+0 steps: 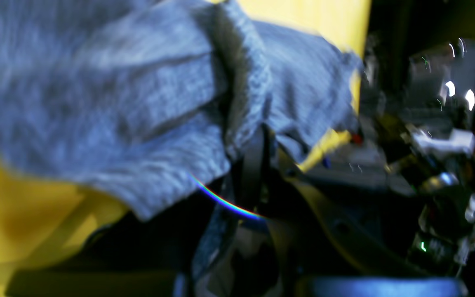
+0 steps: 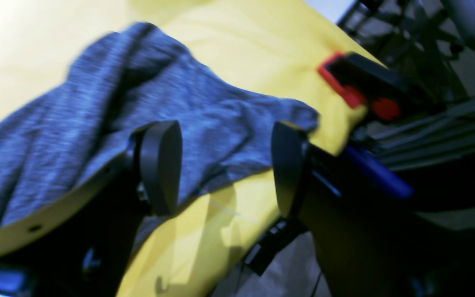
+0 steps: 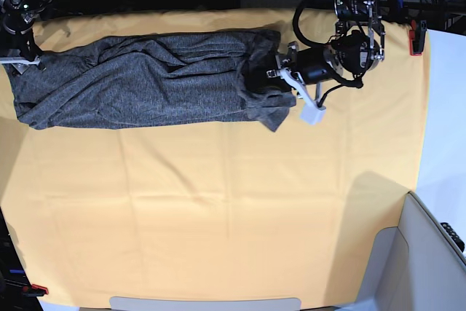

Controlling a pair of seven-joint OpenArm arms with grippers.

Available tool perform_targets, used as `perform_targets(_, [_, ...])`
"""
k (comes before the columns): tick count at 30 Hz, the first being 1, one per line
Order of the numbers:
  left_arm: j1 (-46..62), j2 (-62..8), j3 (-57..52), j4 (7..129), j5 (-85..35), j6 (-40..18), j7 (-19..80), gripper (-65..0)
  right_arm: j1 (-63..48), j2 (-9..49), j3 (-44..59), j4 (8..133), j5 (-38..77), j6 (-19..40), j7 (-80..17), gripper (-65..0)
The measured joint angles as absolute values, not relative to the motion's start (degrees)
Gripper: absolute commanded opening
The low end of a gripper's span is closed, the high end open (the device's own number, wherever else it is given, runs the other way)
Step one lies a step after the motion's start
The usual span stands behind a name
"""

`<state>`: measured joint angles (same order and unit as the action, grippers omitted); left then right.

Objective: Fold the T-shirt properly
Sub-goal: 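Grasp the strip end with the left gripper and lift it, then carry the held strip end toward the right gripper, folding the strip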

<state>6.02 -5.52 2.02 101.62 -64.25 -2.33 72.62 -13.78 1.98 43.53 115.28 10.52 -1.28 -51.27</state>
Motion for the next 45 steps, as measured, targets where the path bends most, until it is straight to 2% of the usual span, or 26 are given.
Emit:
perform_targets(5, [2.31, -0.91, 8.86, 100.64, -63.94, -2.04, 71.68, -63.7, -13.93, 2.44, 47.05, 115.28, 10.70, -1.08, -51.37, -30.5])
perform_targets(12, [-3.97, 4.45, 15.57, 91.72, -63.40, -1.91, 70.13, -63.7, -15.55, 2.81, 48.58, 115.24, 10.72, -1.10, -51.27, -30.5])
perform_targets(21, [-6.79, 4.78, 26.04, 82.61, -63.81, -1.50, 60.38, -63.7, -16.34, 3.51, 48.58, 115.22, 10.72, -1.06, -51.09, -30.5])
perform_targets(27, [-6.85, 4.75, 27.81, 80.49, -63.72, -1.45, 56.88, -63.7, -16.34, 3.44, 48.58, 115.22, 10.72, -1.06, -51.07, -30.5])
perform_targets(45, [-6.85, 7.46, 27.81, 80.66, -63.81, -1.45, 56.71, -63.7, -16.34, 3.14, 48.25, 115.22, 10.72, -1.06, -51.05, -30.5])
